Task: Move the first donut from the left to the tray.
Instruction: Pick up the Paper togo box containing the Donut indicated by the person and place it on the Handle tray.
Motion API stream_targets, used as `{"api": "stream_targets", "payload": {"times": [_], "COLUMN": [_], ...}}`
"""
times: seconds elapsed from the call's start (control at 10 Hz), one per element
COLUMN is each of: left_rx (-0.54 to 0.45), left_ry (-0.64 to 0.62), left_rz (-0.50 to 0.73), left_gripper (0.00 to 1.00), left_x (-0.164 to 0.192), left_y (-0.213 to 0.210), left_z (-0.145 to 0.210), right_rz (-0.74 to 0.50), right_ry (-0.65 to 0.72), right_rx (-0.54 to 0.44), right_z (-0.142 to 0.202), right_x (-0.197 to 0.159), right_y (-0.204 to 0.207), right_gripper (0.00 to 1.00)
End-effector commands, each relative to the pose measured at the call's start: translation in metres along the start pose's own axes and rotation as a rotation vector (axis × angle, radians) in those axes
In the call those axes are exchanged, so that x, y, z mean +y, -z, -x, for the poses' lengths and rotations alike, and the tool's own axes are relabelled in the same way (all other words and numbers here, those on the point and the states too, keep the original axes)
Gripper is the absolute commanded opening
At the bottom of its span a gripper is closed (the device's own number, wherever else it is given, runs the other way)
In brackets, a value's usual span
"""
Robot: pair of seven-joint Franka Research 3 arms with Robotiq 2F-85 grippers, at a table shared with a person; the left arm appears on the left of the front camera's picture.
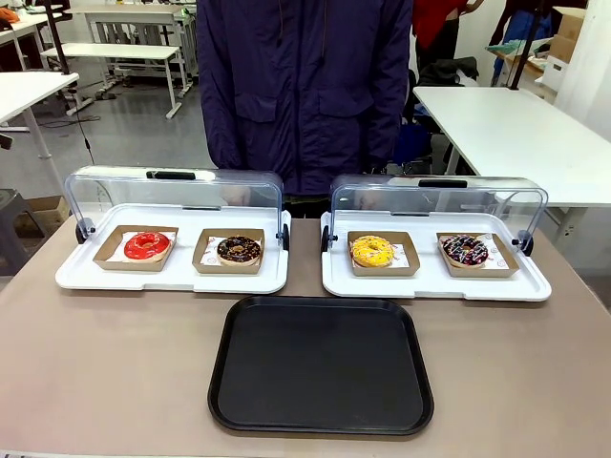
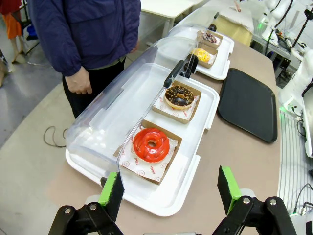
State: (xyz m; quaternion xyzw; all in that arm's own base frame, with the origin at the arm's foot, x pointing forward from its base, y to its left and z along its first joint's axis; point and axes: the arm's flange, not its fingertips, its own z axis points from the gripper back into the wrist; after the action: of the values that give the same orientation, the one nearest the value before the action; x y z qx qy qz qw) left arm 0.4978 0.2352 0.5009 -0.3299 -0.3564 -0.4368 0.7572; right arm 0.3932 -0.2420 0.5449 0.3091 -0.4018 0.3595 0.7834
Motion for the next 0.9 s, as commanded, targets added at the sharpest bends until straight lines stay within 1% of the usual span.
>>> {"api": "stream_targets", "payload": {"times": [0.0,0.8], "left_rx": [0.003,0.003], "left_ry": [0.003,0.003], "left_rz": [0.003,0.003], "left_gripper": [1.0,1.0], "left_x": [-0.0009,-0.0009], "left_y": [-0.0001,-0.0001], "left_z": [-0.001,-0.001], "right_rz": [-0.003,-0.003], "right_ry": [-0.02,-0.02], "right_rx": [-0.02,-0.02], "right_z": [-0.001,-0.001], "right_x": [-0.001,-0.001], "right_y": [-0.0003,-0.0003], "right_gripper": [1.0,1.0]}}
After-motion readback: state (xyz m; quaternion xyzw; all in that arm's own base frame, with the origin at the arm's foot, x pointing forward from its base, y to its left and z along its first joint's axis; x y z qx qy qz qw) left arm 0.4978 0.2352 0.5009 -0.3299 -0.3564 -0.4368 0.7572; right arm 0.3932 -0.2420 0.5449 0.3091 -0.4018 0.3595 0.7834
